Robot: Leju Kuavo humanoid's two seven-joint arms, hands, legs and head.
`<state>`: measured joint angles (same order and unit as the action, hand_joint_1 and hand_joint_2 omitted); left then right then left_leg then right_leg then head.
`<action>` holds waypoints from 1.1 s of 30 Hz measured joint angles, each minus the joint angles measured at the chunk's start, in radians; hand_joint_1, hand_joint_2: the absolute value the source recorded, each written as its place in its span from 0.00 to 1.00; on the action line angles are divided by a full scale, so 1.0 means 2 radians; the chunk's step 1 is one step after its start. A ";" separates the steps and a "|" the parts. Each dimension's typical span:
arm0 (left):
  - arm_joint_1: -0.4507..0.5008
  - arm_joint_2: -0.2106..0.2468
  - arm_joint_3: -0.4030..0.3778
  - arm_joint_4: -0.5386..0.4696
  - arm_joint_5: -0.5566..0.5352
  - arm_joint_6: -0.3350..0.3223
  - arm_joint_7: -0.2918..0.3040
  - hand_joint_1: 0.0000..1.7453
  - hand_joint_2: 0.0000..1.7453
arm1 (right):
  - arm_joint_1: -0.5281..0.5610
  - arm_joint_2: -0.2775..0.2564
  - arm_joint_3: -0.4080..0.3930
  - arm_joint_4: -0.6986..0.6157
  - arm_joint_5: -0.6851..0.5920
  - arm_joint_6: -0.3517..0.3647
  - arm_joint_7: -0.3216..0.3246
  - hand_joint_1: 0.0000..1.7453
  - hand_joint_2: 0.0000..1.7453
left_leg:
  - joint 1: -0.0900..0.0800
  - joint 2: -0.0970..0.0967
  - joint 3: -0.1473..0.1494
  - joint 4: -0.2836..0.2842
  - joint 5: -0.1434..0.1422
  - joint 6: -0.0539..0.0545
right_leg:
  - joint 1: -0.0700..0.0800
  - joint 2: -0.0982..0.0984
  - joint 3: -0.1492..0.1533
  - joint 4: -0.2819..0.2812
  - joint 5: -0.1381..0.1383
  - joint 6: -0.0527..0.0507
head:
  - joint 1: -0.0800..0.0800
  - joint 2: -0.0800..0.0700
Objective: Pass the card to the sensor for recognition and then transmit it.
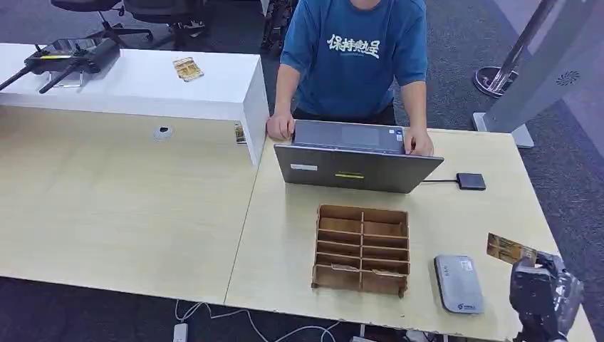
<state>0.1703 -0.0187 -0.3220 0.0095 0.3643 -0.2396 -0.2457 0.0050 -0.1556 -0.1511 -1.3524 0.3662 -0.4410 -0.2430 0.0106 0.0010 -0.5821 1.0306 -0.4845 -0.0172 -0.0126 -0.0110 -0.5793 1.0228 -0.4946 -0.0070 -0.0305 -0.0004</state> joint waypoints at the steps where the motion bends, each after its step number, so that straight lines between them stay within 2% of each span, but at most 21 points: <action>1: 0.000 0.000 0.000 0.000 0.001 0.000 0.000 0.00 0.00 | 0.001 0.000 0.000 0.004 0.001 0.001 0.000 1.00 1.00 | 0.000 0.000 0.000 0.000 0.000 0.000 | 0.000 0.000 0.000 0.000 0.000 0.000 | 0.000 0.000; 14: 0.000 -0.003 0.000 0.000 0.010 0.001 0.000 0.00 0.00 | 0.017 0.014 0.000 0.029 0.006 0.025 0.002 1.00 1.00 | 0.000 0.000 0.000 0.000 0.000 0.000 | 0.000 0.000 0.000 0.000 0.000 0.000 | 0.000 0.000; 33: 0.000 -0.003 0.000 0.000 0.014 0.000 0.001 0.00 0.00 | 0.015 0.025 0.009 0.053 0.022 0.032 0.014 1.00 1.00 | 0.000 0.000 0.000 0.000 0.000 0.000 | 0.000 0.000 0.000 0.000 0.000 0.000 | 0.000 0.000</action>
<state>0.1707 -0.0240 -0.3220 0.0095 0.3922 -0.2392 -0.2430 0.0351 -0.1057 -0.1331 -1.2455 0.4094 -0.3769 -0.2144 0.0107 0.0012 -0.5823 1.0305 -0.4848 -0.0167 -0.0126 -0.0109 -0.5792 1.0228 -0.4947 -0.0070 -0.0309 -0.0004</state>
